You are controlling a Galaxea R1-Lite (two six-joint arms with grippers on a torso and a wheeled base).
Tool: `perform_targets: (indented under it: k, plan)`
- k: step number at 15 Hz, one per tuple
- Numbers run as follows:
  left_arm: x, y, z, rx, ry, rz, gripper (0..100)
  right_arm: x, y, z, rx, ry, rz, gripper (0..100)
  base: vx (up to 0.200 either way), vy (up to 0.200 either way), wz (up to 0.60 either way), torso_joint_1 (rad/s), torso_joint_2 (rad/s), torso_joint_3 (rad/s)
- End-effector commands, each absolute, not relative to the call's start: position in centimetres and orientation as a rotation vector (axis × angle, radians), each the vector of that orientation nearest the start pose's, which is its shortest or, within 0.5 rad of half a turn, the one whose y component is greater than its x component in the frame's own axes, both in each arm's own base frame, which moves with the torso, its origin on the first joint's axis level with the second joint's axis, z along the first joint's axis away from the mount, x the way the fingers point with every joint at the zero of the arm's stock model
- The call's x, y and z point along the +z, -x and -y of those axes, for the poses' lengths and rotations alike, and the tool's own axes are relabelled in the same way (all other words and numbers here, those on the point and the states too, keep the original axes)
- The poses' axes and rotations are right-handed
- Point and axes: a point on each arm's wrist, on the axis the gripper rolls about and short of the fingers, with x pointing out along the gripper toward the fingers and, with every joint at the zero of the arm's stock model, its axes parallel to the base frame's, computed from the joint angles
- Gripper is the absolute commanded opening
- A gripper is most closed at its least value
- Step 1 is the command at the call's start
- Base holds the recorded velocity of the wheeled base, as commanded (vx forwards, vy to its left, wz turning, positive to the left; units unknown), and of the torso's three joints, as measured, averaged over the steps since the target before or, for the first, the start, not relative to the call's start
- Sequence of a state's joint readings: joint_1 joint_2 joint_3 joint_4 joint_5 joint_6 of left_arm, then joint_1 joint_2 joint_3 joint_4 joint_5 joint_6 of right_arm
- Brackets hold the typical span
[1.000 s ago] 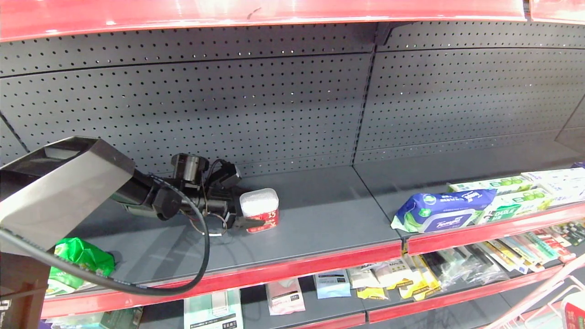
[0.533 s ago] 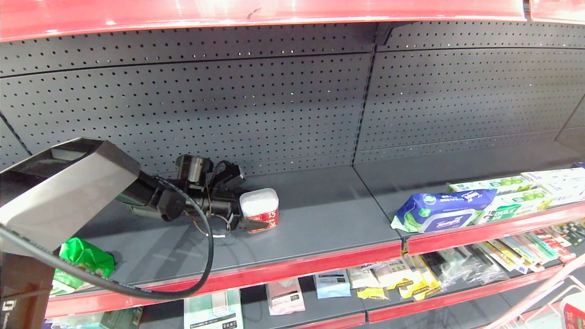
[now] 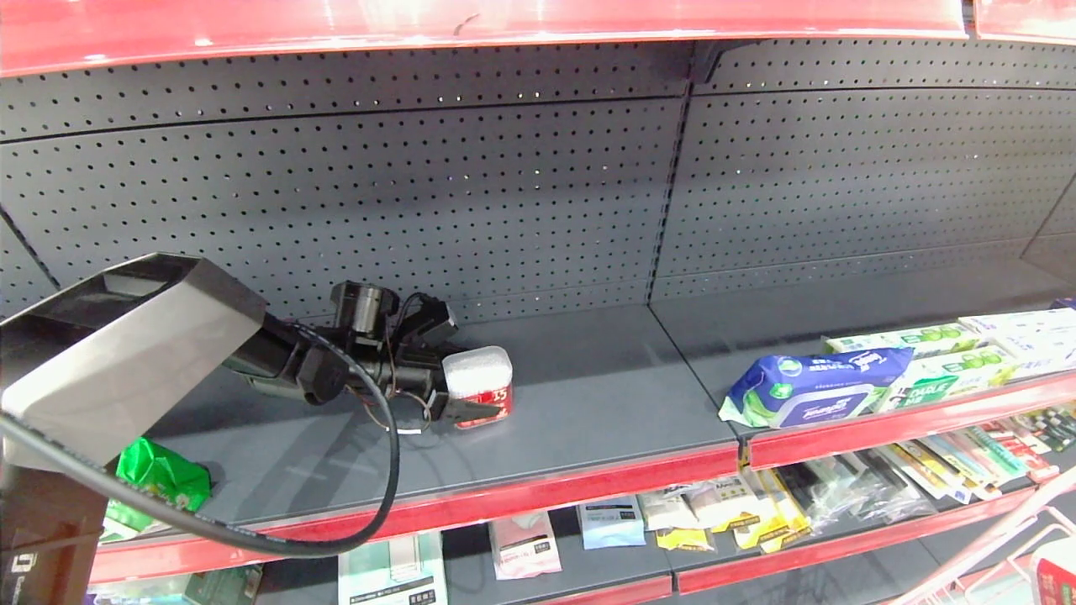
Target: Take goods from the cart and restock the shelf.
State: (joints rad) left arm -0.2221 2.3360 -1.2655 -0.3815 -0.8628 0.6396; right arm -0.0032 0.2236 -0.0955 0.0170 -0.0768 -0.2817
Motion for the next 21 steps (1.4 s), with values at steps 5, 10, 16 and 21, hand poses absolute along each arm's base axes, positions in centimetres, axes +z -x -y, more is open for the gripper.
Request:
perform_targets:
  k: [5, 10, 16, 21]
  plan:
    - [3.5, -42.0, 11.2, -1.203, -0.335, -0.307, 0, 10.4, 0.9, 0.2, -0.061, 0.287, -0.152, 0, 0.000, 0.000, 0.00, 0.000, 0.00, 0.000]
    - [3.5, -41.9, 11.2, -1.203, -0.332, -0.311, 0, 10.4, 0.9, 0.2, -0.061, 0.287, -0.150, 0, 0.000, 0.000, 0.00, 0.000, 0.00, 0.000]
    - [4.7, -39.6, 9.5, -1.244, -0.299, -0.305, 0, 10.5, 0.9, 0.2, -0.060, 0.285, -0.150, 0, 0.000, 0.000, 0.00, 0.000, 0.00, 0.000]
    - [4.9, -37.3, 7.1, -1.254, -0.371, -0.266, 0, 10.5, 0.9, 0.2, -0.058, 0.284, -0.148, 0, 0.000, 0.000, 0.00, 0.000, 0.00, 0.000]
